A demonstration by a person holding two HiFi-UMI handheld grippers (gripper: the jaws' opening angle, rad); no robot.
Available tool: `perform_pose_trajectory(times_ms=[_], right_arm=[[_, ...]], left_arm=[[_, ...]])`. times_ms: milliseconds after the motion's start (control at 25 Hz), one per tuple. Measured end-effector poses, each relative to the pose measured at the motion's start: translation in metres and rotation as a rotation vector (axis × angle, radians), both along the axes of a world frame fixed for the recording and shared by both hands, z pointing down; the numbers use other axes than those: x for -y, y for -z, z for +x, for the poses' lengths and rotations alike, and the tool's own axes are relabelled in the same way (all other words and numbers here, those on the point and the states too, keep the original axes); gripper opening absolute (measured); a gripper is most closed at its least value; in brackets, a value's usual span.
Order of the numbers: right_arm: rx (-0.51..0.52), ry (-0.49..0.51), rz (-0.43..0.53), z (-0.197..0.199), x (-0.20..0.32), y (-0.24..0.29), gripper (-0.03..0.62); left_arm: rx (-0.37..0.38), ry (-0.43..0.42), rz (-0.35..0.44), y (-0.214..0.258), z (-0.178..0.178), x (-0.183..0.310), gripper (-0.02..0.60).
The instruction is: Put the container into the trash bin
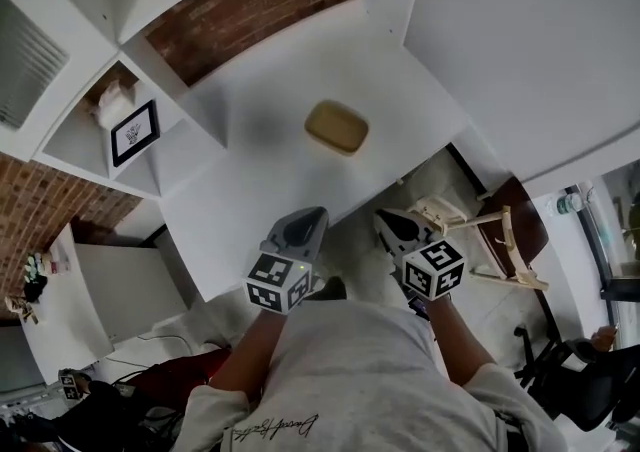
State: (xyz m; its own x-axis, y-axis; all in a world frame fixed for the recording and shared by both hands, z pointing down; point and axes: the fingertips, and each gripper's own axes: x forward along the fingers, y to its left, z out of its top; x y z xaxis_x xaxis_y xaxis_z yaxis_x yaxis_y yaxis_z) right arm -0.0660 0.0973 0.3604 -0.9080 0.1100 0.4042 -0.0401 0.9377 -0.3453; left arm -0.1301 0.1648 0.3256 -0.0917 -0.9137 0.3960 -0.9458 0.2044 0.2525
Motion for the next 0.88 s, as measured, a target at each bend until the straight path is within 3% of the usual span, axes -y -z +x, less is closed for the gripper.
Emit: perform_pose_trajectory(times_ms=[200,400,880], right_arm=[[-0.001,-0.022,0.018,-0.043,0.010,0.010,0.031],[-0.031,-0.051,0.030,-0.060,0.018,0.011,0.029],[-0.080,-0.060,0.022,-0.074,0.041,0.003,0.029]], left_arm=[[-0.014,0.007,-0.001,0.001,-0.050,0.001,0.017],[-0.036,0.013,0.021,0.006,-0.083,0.007,0.017],[-0.073,0.014,0.019,-0.007,-0.096,0.026,0.017]])
